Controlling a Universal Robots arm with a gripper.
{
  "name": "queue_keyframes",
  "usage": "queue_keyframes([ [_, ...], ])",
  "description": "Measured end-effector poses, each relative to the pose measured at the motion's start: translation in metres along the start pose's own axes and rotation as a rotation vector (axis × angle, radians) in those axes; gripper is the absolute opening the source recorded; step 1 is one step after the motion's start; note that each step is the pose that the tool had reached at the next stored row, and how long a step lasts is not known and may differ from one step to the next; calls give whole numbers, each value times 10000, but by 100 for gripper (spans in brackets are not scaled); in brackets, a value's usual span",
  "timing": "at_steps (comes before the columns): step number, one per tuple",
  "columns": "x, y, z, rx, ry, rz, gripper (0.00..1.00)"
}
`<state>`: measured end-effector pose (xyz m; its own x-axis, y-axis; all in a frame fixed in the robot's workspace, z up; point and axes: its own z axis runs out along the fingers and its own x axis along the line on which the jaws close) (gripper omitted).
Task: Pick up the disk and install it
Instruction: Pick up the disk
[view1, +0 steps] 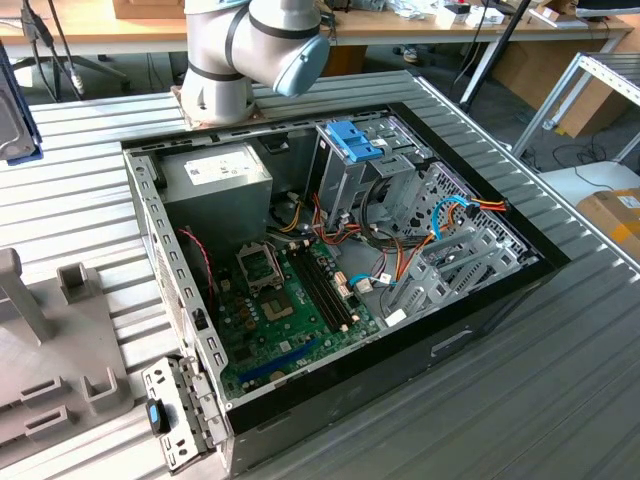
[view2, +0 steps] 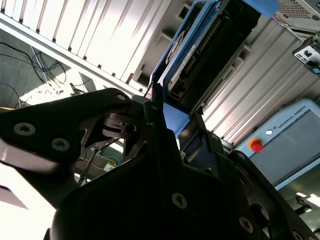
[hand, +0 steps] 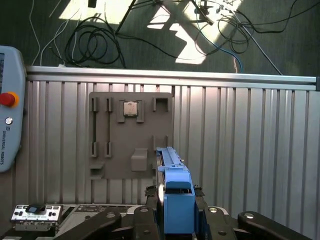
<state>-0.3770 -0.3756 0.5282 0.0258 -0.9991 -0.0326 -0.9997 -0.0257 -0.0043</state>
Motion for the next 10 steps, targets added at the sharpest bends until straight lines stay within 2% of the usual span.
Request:
queue_keyframes([
  [5,-1,-127,1,0,0,-1,37],
  [7,-3,-209,2,1,-1,-1,37],
  [9,-4,-261,2,1,-1,-1,37],
  [10,-5,-311,2,1,0,-2,37],
])
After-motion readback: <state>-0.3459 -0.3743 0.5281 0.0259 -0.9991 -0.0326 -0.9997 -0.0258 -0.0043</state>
